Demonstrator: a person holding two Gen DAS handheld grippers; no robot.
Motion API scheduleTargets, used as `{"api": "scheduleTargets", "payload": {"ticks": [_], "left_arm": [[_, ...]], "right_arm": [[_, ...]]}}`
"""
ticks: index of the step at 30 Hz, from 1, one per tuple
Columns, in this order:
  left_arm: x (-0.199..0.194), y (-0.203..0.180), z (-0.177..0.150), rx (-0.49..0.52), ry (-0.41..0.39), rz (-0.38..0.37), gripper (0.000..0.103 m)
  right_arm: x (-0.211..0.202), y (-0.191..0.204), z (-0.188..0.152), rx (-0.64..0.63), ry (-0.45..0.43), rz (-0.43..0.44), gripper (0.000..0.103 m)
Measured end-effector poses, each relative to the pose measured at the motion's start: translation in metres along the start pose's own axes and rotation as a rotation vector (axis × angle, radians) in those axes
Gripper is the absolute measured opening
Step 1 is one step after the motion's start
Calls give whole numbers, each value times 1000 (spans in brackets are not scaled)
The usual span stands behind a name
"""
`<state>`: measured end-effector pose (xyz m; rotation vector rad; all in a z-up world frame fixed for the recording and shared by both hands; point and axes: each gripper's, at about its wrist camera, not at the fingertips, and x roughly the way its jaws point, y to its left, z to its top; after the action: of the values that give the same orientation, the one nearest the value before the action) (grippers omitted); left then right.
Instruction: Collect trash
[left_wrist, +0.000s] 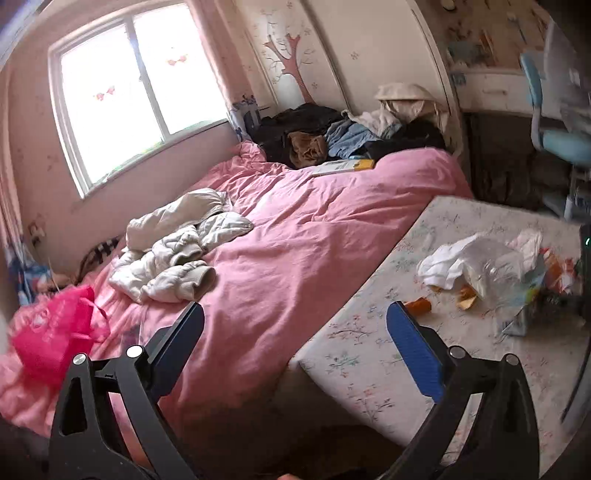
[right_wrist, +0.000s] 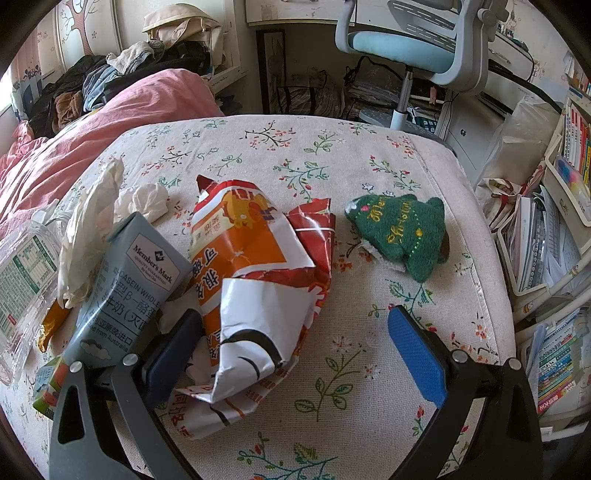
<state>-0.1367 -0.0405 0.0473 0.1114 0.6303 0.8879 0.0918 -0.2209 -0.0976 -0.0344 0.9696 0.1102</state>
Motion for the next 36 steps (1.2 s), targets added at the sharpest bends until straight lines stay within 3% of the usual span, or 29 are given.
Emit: {"api": "scheduleTargets", "payload": {"ticks": [4,8,14,20,31,36], "left_arm": [[-9,-21,-5,114,-21,-17,96],[-5,-35,-6,175,17,-48,96],[2,-20,-3,98,35,-66,96],[10,-23,0,139,43,-83,96],[0,-11,3,103,36,-127,96],[12,-12,15,24,48,-151,96]], "right_arm": [[0,1,0,0,0,0,96],[0,0,0,0,0,0,96],[0,0,0,0,0,0,96],[0,0,0,0,0,0,96],[1,1,0,0,0,-1,96],[1,2,1,0,0,-1,96]]}}
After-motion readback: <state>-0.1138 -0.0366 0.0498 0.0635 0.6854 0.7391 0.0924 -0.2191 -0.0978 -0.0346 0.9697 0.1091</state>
